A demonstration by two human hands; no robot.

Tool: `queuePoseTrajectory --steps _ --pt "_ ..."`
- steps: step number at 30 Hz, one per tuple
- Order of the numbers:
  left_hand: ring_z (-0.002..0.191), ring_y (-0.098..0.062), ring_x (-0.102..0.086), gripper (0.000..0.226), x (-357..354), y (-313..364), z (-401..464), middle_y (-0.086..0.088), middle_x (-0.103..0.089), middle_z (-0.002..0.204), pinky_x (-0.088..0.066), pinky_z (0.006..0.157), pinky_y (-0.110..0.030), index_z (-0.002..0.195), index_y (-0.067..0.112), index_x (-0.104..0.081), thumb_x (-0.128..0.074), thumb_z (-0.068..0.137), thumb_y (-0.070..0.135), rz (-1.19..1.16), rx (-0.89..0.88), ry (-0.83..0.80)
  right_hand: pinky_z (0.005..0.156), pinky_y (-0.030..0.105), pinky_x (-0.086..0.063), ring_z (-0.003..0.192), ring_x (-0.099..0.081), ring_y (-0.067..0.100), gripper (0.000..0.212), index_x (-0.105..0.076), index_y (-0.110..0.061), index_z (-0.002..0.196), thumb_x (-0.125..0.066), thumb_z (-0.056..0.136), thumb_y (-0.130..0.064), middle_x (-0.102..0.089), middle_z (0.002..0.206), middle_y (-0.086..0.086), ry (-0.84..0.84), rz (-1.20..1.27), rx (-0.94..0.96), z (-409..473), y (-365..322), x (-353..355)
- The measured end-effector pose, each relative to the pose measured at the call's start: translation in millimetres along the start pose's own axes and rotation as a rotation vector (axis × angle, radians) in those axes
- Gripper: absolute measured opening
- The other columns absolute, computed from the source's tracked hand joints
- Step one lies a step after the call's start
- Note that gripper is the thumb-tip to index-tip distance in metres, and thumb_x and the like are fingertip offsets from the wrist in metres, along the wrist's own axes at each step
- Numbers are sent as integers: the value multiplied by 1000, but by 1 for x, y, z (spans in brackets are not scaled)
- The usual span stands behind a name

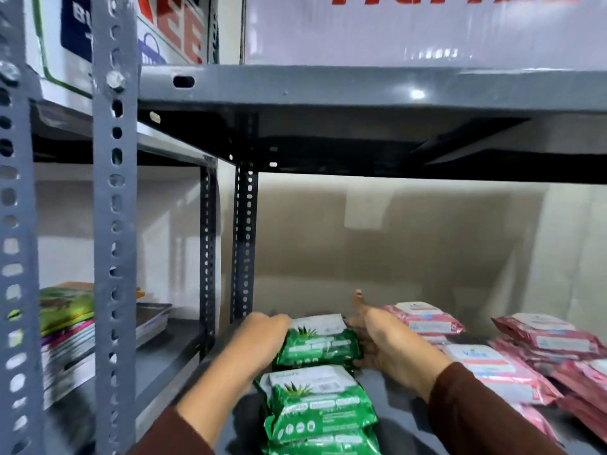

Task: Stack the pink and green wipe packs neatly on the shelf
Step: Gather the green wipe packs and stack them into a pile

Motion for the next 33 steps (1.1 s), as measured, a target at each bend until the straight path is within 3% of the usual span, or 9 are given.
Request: queuePoseTrajectory --steps 3,7,11,14,20,24,26,29,33 --pt "89 -21 -57 32 0 20 10 -2 -60 98 -43 77 -31 106 12 -55 -54 92 40 -24 -23 70 58 30 -50 75 -64 22 66 -62 -8 118 -35 96 -64 -68 104 9 36 90 70 11 -20 -2" --pt "88 -22 -51 42 -7 35 36 -7 -52 104 -42 79 -31 135 5 -49 -49 101 29 -79 43 55 63 33 -50 100 -60 29 58 -54 -8 126 -39 99 -57 -63 115 7 123 48 79 26 -32 -7" --pt "85 -25 -51 42 -17 18 59 0 -48 75 -45 79 -34 134 -8 -55 -51 100 16 -63 25 41 62 34 -50 114 -51 33 49 -47 -12 131 -43 99 -49 -50 128 11 114 17 11 37 -14 -10" --pt "95 -29 -53 43 -20 11 61 -10 -59 89 -41 78 -33 136 -10 -54 -49 100 13 -99 30 38 59 31 -45 100 -48 29 43 -48 -15 118 -44 96 -53 -47 116 11 135 31 8 45 -1 -7" --pt "138 -31 -45 60 -1 -3 33 -13 -44 155 -38 111 -37 152 7 -38 -52 101 34 -334 13 2 80 35 -44 97 -56 24 48 -52 -21 122 -37 98 -59 -57 111 6 103 40 41 5 -9 -2" --pt "142 -19 -43 80 22 -34 -51 4 -46 155 -28 121 -41 151 21 -44 -72 83 52 -365 -154 -88 118 42 -21 144 -37 21 65 -41 -17 149 -39 98 -57 -42 156 0 102 219 177 -61 12 7" --pt "145 -13 -37 103 18 -39 -83 9 -41 157 -23 122 -36 154 24 -38 -80 67 57 -378 -164 -179 115 35 -27 139 -45 13 52 -51 -15 141 -38 101 -46 -55 146 0 27 298 157 -88 25 2" --pt "148 -9 -29 97 12 -51 -97 11 -28 163 -23 119 -28 156 20 -34 -82 72 25 -343 -184 -215 76 23 -52 92 -74 3 39 -67 -15 112 -38 102 -39 -81 99 -4 -135 356 114 -109 41 -6" --pt "144 3 -27 60 8 -62 -88 21 -29 160 -22 112 -18 150 24 -45 -64 94 10 -171 -241 -155 80 20 -46 108 -65 8 42 -63 -17 124 -44 97 -43 -69 125 -5 -162 373 116 -122 54 -1"
Point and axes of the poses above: each hand's wrist, its own z-axis towards the middle knuckle, its own x-axis out of the back of the hand, y = z × x, the point moved 2 cm from there along z, towards the middle knuckle
